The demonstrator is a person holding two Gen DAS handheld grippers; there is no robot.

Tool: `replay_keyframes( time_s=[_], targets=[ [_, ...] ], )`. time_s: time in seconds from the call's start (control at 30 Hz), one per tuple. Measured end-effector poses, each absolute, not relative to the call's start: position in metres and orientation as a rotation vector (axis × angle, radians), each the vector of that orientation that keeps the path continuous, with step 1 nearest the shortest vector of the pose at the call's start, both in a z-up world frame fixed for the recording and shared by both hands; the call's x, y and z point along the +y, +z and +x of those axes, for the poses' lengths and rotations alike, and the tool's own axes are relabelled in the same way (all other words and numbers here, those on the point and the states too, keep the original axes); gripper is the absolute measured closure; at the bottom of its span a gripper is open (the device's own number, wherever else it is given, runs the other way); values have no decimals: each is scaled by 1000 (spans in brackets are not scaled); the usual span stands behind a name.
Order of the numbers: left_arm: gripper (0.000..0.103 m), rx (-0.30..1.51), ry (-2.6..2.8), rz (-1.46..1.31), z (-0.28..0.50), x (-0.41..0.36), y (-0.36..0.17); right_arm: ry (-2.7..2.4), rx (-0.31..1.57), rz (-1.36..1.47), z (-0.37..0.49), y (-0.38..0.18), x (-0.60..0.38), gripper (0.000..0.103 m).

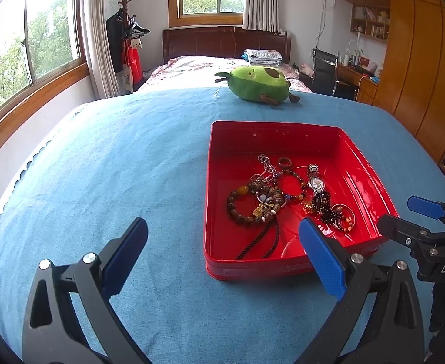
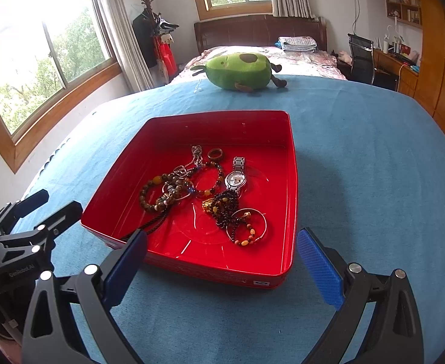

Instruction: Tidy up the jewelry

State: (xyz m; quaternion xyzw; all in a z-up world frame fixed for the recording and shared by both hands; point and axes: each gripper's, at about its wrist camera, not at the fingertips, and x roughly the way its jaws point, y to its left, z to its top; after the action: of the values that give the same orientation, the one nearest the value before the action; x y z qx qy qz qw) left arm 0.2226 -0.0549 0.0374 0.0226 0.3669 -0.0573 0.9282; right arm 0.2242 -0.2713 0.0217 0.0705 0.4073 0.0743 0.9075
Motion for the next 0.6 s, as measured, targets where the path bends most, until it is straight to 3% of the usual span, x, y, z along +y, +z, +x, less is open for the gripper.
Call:
replay_keyframes(
  time_s=[0.6],
  targets=[
    [4, 757, -126, 48, 223, -57, 36, 156, 851, 142, 226, 15, -272, 4]
  ],
)
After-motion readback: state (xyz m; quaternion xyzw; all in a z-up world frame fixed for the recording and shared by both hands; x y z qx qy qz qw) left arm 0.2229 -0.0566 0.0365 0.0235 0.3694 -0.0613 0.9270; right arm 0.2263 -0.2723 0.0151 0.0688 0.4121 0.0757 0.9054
